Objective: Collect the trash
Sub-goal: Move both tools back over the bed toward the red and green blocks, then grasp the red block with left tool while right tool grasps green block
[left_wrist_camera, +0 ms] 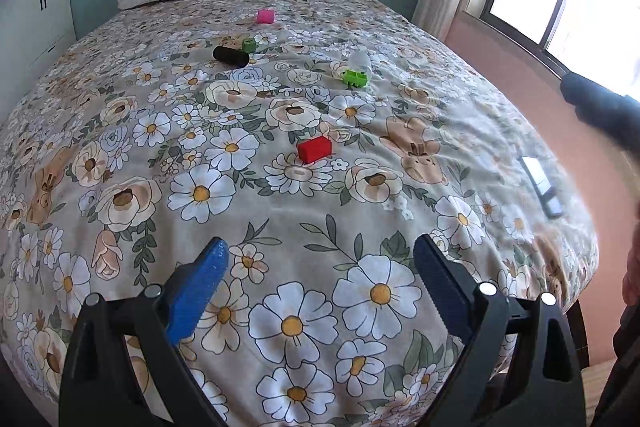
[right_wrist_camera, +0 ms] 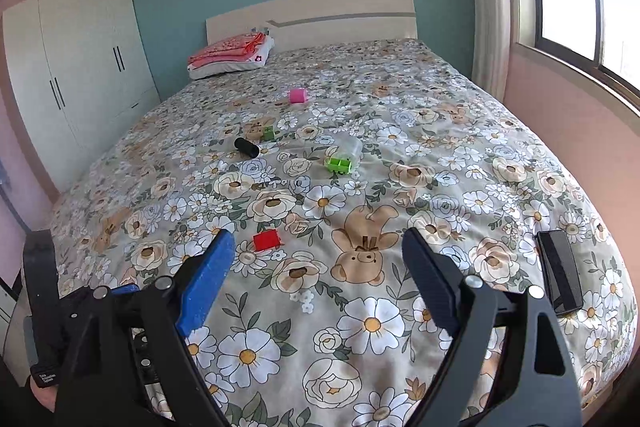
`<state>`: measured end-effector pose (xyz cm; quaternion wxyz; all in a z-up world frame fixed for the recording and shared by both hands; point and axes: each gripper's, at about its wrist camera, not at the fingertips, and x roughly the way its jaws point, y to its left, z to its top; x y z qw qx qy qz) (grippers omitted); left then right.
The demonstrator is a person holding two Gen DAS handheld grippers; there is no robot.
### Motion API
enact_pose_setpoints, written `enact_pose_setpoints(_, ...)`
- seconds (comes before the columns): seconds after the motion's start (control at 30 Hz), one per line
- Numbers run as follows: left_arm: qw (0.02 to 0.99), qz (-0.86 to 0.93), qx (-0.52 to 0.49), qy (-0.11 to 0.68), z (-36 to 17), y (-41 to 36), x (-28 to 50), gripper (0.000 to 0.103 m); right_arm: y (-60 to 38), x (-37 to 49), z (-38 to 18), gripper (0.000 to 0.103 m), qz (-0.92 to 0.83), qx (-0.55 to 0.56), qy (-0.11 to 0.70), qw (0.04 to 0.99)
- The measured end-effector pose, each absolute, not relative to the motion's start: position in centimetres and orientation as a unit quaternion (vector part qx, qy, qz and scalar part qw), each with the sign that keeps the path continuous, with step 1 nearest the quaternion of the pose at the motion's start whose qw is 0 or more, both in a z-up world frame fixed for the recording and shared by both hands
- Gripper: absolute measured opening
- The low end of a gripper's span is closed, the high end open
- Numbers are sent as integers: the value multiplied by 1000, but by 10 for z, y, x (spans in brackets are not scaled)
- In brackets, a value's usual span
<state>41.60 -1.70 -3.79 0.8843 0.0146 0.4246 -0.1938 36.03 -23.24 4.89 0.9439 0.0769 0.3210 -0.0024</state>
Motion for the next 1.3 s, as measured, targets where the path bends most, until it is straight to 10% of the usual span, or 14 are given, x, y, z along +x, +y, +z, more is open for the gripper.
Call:
enact_pose_setpoints(0.97,798,-397,96,443,-144,-77,601,95,-267,687,-110,84,-109,158,437,879)
enact_pose_setpoints(1.3,796,-396,104,446,-149,-87,608,75,-275,714,-132,76,-91,171,453,870)
